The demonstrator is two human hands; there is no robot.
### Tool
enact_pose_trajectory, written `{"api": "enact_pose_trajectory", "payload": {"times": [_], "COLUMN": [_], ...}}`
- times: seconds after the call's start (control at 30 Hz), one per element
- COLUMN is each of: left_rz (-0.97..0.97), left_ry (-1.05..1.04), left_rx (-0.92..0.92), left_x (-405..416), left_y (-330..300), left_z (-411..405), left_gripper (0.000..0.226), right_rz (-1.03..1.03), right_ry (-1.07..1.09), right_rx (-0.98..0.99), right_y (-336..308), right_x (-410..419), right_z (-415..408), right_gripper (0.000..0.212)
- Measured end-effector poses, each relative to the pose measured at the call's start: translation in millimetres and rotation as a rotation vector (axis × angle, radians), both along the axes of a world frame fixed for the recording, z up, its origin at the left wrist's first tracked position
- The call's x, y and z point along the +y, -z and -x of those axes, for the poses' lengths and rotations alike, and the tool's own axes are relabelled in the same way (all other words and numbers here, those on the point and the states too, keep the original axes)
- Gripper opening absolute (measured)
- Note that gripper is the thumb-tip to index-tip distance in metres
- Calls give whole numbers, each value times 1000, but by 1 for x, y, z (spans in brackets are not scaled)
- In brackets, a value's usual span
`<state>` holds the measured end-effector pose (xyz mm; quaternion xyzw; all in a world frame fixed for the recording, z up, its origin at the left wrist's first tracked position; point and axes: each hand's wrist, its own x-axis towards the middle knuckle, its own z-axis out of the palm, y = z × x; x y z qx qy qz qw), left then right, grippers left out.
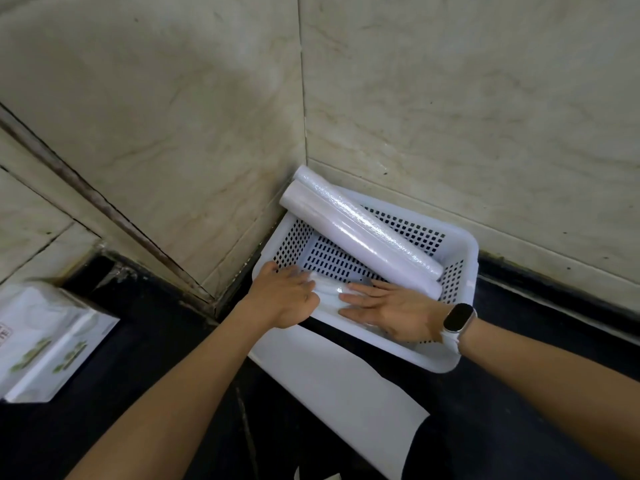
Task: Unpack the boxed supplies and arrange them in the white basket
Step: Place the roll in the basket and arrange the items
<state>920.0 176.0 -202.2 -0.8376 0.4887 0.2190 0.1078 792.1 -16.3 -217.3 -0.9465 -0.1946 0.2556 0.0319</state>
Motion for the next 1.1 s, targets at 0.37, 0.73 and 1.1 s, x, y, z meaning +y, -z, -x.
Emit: {"api": "enact_pose_trajectory", "payload": {"times": [0.37, 0.73, 1.1], "left_rz": [583, 710, 730], "left_ry": [-307, -371, -398], "left_rx": [-120, -123, -180], "left_x": [12, 9, 6], "left_y": [8, 9, 9], "left_z": [35, 38, 43], "left_gripper": [43, 34, 37], "right_rz": [-150, -127, -364], "right_ry": [754, 750, 768], "right_rx": [-541, -638, -462], "right_y": [-15, -4, -26], "right_x": [-5, -5, -25], "right_z": [-4, -8, -23], "right_gripper": [55, 58, 65]}}
